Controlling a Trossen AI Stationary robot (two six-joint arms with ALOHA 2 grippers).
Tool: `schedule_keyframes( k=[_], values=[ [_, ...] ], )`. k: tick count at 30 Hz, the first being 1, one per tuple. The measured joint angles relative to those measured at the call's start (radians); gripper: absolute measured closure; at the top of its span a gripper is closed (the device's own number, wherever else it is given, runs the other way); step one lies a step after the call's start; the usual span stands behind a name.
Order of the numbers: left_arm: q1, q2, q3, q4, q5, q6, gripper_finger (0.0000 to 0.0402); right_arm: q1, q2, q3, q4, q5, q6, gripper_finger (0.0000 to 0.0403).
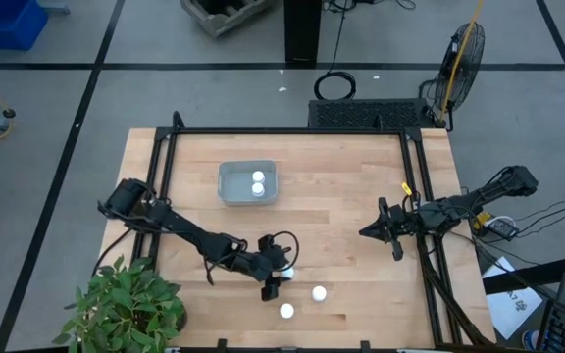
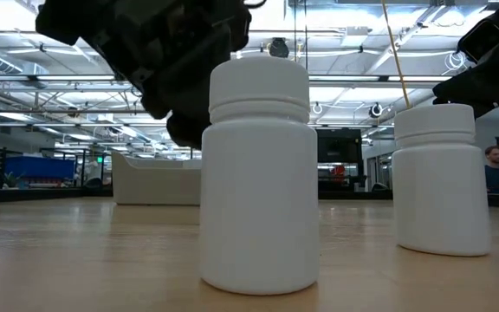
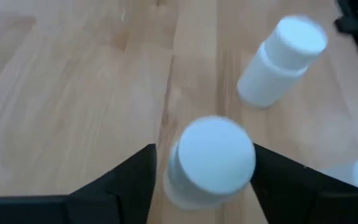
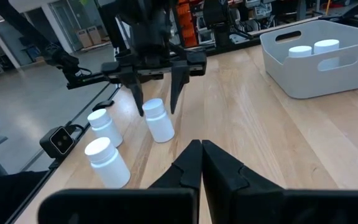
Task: Pick and place pill bottles into a basket
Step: Put the white medicine bottle into the gray basket
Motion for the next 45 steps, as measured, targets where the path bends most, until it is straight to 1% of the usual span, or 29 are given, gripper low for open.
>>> schedule_keyframes(
  k=[8,15,20,24,27,34,37,39,41,45],
  values=[
    [0.013,0.000,0.000,0.016,0.009,-0.001,0.0236,0.000,0.000,0.000,0.000,0.000,0.000,0.0399],
    [0.027,0.000,0.000,0.015,0.018,-0.005,0.0238,0.000,0.000,0.000,0.000,0.000,0.000,0.0398],
    [0.031,0.000,0.000,0.008,0.018,-0.005,0.0223,0.000,0.000,0.000,0.000,0.000,0.000,0.0398],
    [0.044,-0.011,0.000,-0.006,0.017,0.012,0.0237,0.000,0.000,0.000,0.000,0.000,0.000,0.0399],
    [0.054,-0.038,-0.001,-0.041,0.013,0.033,0.0238,0.000,0.000,0.000,0.000,0.000,0.000,0.0399],
    [0.070,-0.139,-0.001,-0.176,-0.095,0.066,0.0237,0.000,0.000,0.000,0.000,0.000,0.000,0.0399],
    [0.073,-0.190,0.000,-0.207,-0.177,0.088,0.0230,0.000,0.000,0.000,0.000,0.000,0.000,0.0399],
    [0.074,-0.224,-0.001,-0.256,-0.232,0.092,0.0233,0.000,0.000,0.000,0.000,0.000,0.000,0.0399],
    [0.081,-0.248,-0.001,-0.264,-0.259,0.101,0.0238,0.000,0.000,0.000,0.000,0.000,0.000,0.0398],
    [0.097,-0.297,-0.001,-0.339,-0.303,0.108,0.0238,0.000,0.000,0.000,0.000,0.000,0.000,0.0399]
  ],
)
